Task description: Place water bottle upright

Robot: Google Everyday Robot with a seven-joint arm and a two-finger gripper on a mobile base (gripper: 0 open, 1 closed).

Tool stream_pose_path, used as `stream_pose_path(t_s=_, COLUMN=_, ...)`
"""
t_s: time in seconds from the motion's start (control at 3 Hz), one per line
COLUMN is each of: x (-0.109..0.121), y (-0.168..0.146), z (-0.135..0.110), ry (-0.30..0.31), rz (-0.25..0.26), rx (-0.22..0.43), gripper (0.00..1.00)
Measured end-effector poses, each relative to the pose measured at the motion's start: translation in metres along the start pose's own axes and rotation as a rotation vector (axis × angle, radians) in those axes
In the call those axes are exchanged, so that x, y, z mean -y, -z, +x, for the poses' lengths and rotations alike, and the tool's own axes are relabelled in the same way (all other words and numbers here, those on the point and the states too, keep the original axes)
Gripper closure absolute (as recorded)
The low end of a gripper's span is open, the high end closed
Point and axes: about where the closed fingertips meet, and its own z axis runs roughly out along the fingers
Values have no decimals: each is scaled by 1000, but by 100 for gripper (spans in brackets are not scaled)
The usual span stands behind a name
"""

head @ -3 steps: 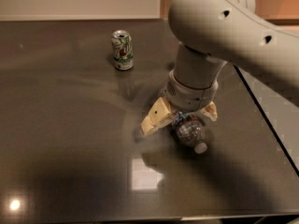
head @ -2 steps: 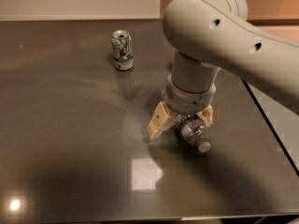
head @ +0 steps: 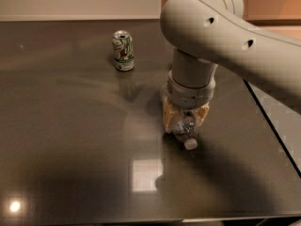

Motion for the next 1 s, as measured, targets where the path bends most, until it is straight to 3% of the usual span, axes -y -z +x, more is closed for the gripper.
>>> stream_pose_path(t_s=0.33, x=0, y=17, z=7, ry=-85, rz=-5, rx=11, gripper=87)
stream_pose_path(t_s=0.67, x=13, y=46, z=15, ry=-220, rz=36, rx=33, gripper=100)
stream_pose_path(t_s=1.0, x=38, y=76, z=32, ry=-377, rz=130, rx=44, gripper=100)
